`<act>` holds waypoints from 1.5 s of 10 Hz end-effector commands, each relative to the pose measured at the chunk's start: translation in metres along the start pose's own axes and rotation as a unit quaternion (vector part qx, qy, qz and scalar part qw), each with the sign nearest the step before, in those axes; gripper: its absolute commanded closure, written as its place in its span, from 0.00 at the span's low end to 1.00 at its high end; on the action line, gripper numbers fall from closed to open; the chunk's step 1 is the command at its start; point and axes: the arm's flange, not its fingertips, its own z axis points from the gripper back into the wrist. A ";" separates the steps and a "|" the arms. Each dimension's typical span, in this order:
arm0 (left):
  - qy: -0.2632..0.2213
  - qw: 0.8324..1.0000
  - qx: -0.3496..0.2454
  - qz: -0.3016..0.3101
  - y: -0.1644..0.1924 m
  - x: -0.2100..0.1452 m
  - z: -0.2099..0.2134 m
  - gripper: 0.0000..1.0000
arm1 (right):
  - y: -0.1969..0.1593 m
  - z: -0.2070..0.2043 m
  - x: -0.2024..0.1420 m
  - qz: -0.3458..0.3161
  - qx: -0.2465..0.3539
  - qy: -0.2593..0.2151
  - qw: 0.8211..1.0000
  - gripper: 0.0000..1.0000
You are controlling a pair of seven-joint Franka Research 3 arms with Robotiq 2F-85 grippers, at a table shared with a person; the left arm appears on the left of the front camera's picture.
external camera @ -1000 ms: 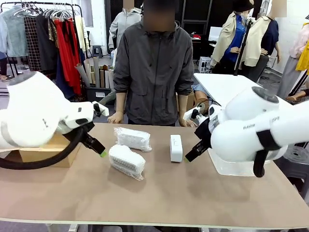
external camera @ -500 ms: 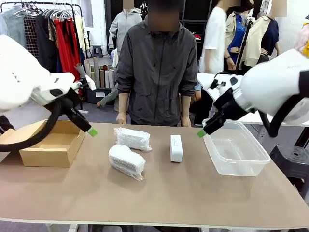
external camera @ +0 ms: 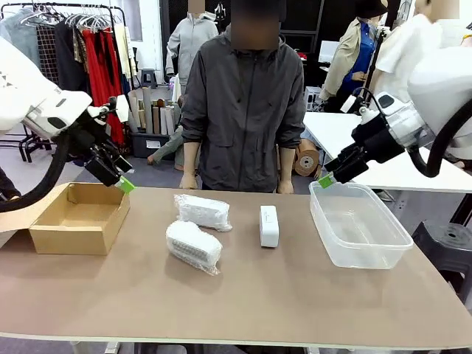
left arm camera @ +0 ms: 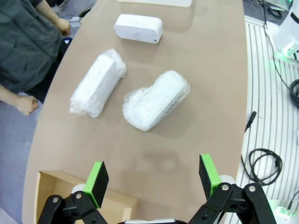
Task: Separate and place wrapped and unwrapped clocks.
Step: Pick up the Digital clock indicated by the person.
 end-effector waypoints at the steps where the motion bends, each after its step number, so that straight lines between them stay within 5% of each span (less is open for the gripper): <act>1: -0.006 0.999 0.030 0.014 0.006 0.006 -0.006 0.00 | -0.009 -0.007 0.002 0.006 -0.001 -0.017 1.000 0.00; 6: 0.011 1.000 0.007 0.006 0.001 0.002 -0.003 0.00 | -0.002 -0.002 -0.001 0.002 -0.006 0.010 1.000 0.00; 7: 0.002 1.000 0.001 0.002 0.006 0.002 0.004 0.00 | -0.015 -0.001 0.000 0.017 -0.044 0.008 0.999 0.00; 11: -0.049 0.996 -0.027 -0.073 0.037 -0.004 0.027 0.00 | -0.042 0.021 0.009 0.055 0.048 -0.080 0.994 0.00; 15: -0.055 0.993 -0.020 -0.100 0.066 -0.014 0.036 0.00 | -0.061 0.032 0.011 0.077 0.060 -0.111 0.989 0.00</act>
